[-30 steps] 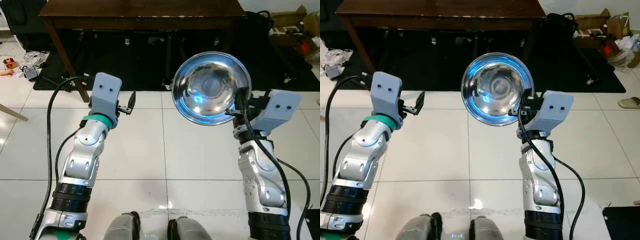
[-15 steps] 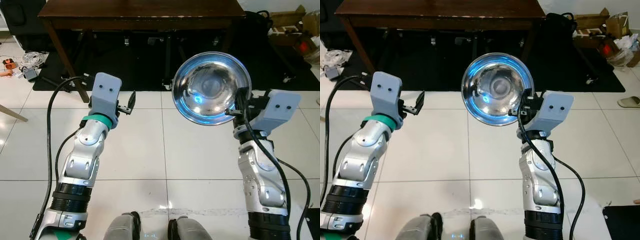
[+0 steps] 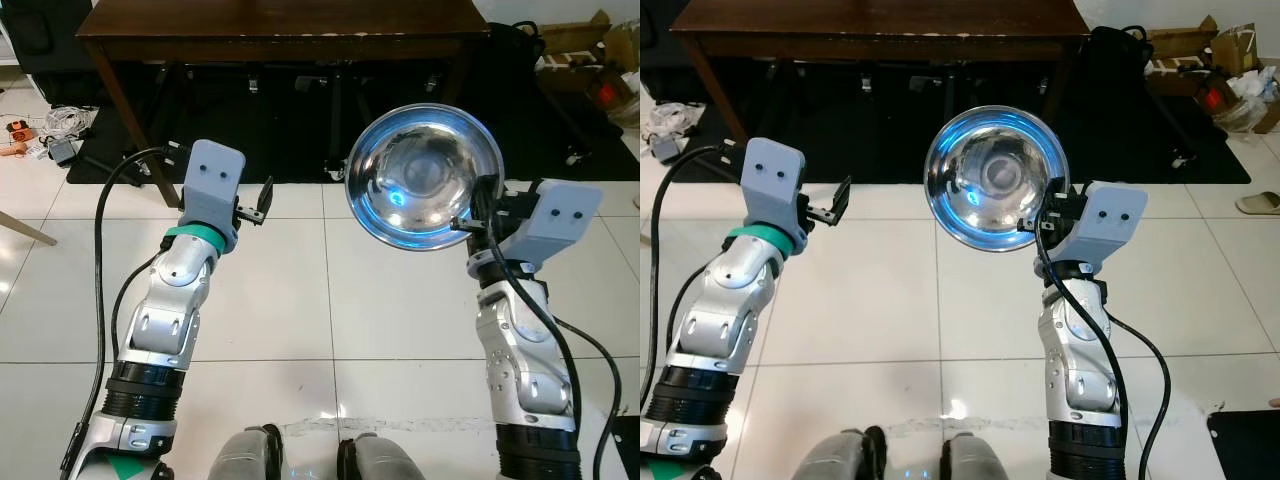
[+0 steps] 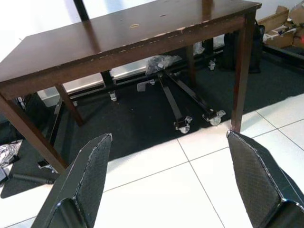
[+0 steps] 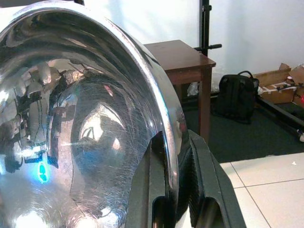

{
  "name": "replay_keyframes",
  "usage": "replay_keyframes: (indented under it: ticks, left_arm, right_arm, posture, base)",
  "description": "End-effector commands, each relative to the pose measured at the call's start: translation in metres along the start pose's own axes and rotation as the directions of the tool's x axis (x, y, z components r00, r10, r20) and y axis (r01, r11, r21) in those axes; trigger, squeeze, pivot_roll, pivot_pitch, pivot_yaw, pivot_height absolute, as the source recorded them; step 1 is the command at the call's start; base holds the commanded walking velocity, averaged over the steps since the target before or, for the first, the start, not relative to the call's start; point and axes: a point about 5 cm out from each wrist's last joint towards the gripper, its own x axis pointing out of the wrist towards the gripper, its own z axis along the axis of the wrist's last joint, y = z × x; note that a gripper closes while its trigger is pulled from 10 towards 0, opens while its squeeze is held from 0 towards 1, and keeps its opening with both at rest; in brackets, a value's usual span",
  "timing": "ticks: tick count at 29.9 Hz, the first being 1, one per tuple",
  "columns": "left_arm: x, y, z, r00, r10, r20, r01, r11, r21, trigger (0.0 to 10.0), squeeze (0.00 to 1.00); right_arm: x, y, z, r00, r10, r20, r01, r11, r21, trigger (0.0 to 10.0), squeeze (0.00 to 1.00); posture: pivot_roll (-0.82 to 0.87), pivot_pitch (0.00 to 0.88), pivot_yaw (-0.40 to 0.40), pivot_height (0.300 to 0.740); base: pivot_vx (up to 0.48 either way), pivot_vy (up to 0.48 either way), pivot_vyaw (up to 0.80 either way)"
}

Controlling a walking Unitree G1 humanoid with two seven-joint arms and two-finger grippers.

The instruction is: Setting the table

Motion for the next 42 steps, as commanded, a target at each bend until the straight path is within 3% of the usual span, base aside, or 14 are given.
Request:
replay_keyframes:
  ticks: [1, 24, 42]
  left_arm:
    - [0.0009, -0.0020, -0.0046, 1.000, -0.010, -0.023, 0.010, 1.000, 0.006, 10.0, 0.00]
    - [-0.0019, -0.0001, -0.0069, 1.000, 0.002, -0.025, -0.002, 1.000, 0.013, 10.0, 0.00]
    - [-0.0004, -0.0015, -0.0063, 1.000, 0.003, -0.020, -0.003, 1.000, 0.016, 10.0, 0.00]
  right_arm:
    - [-0.0009, -0.0006, 0.0009, 1.000, -0.012, 0.014, 0.012, 1.000, 0.008, 10.0, 0.00]
    - [0.0026, -0.0023, -0.0015, 1.000, -0.026, 0.008, 0.026, 1.000, -0.009, 10.0, 0.00]
    - [0.0079, -0.0065, 0.0006, 0.998, -0.049, 0.028, 0.049, 0.999, -0.007, 10.0, 0.00]
  posture:
    - [-0.03, 0.012, 0.091, 0.740]
    - [-0.01, 0.010, 0.077, 0.740]
    - [-0.01, 0.000, 0.075, 0.740]
  base:
    - [0.000, 0.000, 0.00]
    - [0.000, 0.000, 0.00]
    - [0.000, 0.000, 0.79]
